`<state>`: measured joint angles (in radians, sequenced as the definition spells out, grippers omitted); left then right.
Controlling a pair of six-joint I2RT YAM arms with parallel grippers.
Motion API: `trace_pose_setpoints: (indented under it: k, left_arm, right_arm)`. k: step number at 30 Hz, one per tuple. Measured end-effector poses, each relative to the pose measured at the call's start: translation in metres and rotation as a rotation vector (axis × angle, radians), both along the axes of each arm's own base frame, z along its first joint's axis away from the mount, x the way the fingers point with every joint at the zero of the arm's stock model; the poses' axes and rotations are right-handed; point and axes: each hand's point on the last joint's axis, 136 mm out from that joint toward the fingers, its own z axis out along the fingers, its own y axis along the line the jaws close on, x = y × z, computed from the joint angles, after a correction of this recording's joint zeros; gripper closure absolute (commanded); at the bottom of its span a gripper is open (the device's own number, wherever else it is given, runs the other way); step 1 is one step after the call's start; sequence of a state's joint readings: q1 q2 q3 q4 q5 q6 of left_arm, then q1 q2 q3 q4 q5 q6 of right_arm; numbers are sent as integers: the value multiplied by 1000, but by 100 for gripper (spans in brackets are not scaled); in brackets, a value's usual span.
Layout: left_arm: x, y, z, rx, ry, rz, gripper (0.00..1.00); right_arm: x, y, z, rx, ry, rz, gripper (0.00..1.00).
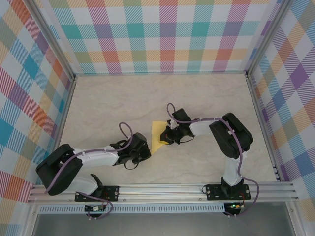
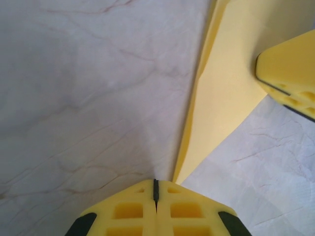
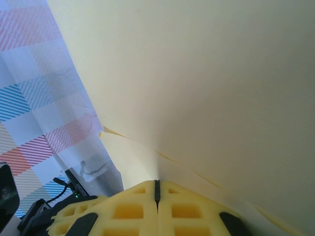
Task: Fold a paper plane with a square sheet of paper (pick it up from the middle)
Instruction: Third fold the triangle at the center of the table.
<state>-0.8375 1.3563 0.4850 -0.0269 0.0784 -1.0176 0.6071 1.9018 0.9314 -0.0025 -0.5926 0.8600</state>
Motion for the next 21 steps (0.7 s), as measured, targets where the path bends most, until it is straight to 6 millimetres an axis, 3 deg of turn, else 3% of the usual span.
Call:
trace_pose_setpoints:
  k: [3, 7, 12, 14, 17, 21]
  left_arm:
    - [-8, 11, 4, 18, 8, 2, 93]
    - [-5, 9, 27, -12, -40, -9, 91]
    - [18, -20, 58, -64, -99, -39, 92]
    - [29, -33, 62, -76, -114, -50, 93]
    - [37, -44, 50, -64, -102, -61, 95]
    - [35, -41, 15, 7, -36, -62, 98]
  right_arm:
    - [0, 0, 0, 0, 1, -1, 100]
    - [0, 0, 0, 1, 10, -10, 100]
    - [0, 0, 0, 1, 14, -13, 100]
    - [0, 1, 1, 1, 16, -15, 100]
    - [1, 1, 1, 0, 20, -18, 100]
    - [1, 1, 2, -4, 31, -28, 100]
